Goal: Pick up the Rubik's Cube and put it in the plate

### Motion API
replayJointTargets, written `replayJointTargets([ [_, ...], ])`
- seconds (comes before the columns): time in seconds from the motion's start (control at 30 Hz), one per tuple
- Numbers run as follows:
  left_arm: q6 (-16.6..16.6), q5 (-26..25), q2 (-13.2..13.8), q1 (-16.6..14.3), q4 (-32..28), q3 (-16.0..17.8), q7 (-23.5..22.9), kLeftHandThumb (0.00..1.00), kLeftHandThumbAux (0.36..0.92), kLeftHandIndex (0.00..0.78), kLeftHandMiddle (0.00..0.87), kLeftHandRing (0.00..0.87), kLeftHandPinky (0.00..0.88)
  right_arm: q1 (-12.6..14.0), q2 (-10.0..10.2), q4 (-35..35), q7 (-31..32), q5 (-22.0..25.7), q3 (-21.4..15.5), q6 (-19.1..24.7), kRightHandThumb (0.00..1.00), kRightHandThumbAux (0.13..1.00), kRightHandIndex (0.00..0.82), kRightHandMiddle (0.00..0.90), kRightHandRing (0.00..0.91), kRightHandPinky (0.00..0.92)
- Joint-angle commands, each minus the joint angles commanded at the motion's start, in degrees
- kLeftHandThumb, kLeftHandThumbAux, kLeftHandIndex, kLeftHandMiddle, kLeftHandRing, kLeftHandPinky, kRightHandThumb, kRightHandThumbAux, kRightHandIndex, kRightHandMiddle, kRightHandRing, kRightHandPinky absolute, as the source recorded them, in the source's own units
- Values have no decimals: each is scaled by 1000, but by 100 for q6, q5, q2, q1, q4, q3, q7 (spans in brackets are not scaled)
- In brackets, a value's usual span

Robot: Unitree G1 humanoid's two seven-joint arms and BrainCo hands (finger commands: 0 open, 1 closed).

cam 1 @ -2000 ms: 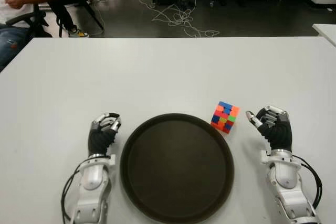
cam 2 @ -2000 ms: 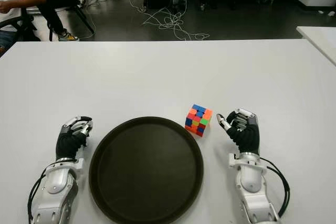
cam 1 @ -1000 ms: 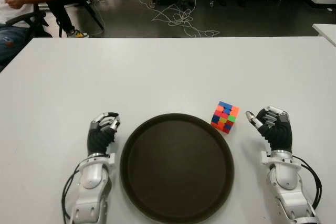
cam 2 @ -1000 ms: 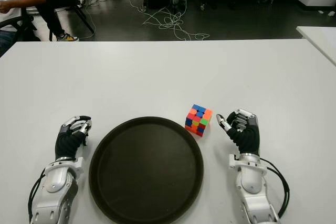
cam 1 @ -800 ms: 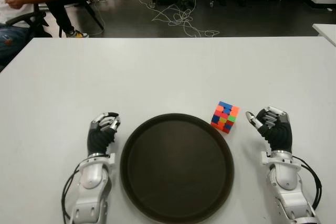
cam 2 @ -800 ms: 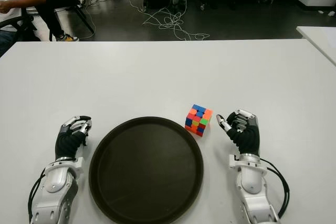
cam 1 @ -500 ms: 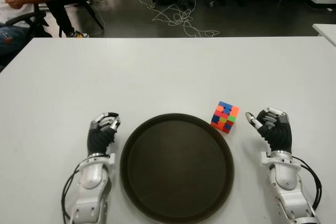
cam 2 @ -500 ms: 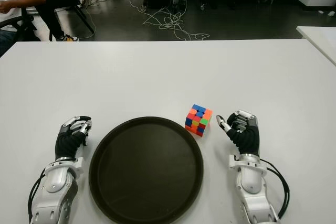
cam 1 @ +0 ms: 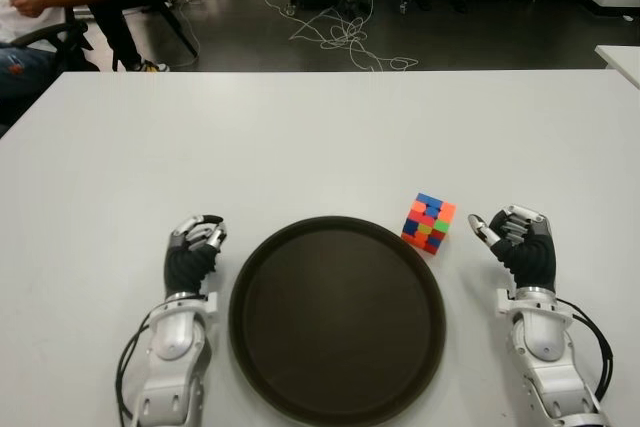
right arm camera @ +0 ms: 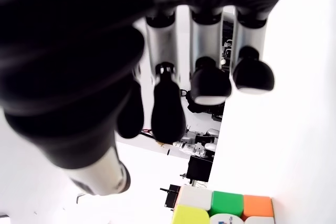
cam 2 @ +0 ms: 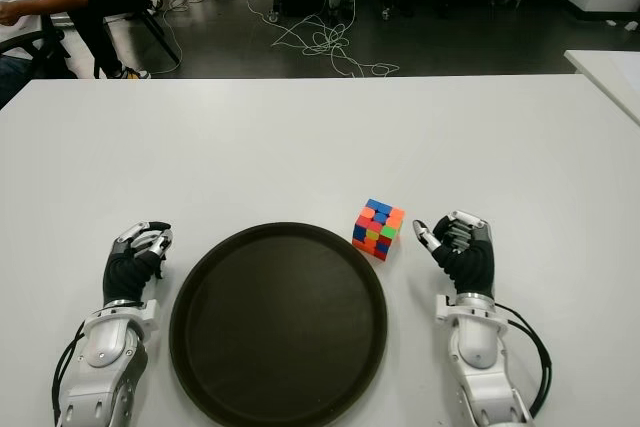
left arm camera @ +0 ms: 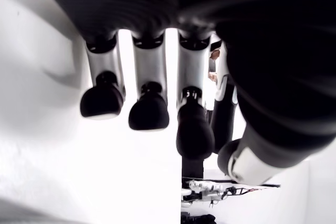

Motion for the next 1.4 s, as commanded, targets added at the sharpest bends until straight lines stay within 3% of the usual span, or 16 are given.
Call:
replayJointTargets([
  [0.27,-127,-5,39,-42,149,28,-71,706,707,444,789,809,812,-9,-7,-49,-71,-29,33,82,284,823,688,810,839,850],
  [0.6,-495,5,48,11,303,28,-146,705,707,444,786,809,813,42,-49,-92,-57,-44,55,-1,262,827,695,808,836,846],
  [0.67,-656,-20,112,-67,549,54,-235,706,707,444,786,809,812,48,-73,-94,-55,-69,59,-6,260,827,697,810,839,848],
  [0.8,-695,17,145,-35,540,8,-316,706,707,444,791,816,811,38,-110,-38,-54,-116,45,-36,261,828,696,812,840,848],
  [1.2,-29,159,120,11,181,-6,-284,710,706,444,804,830,825,70,-54,-171,-71,-71,4,-71,284,830,670,794,823,837],
  [1.4,146,136,103,-35,100,53,-290,712,705,444,809,832,824,74,-39,-231,-114,-137,40,-82,294,830,668,790,819,833],
])
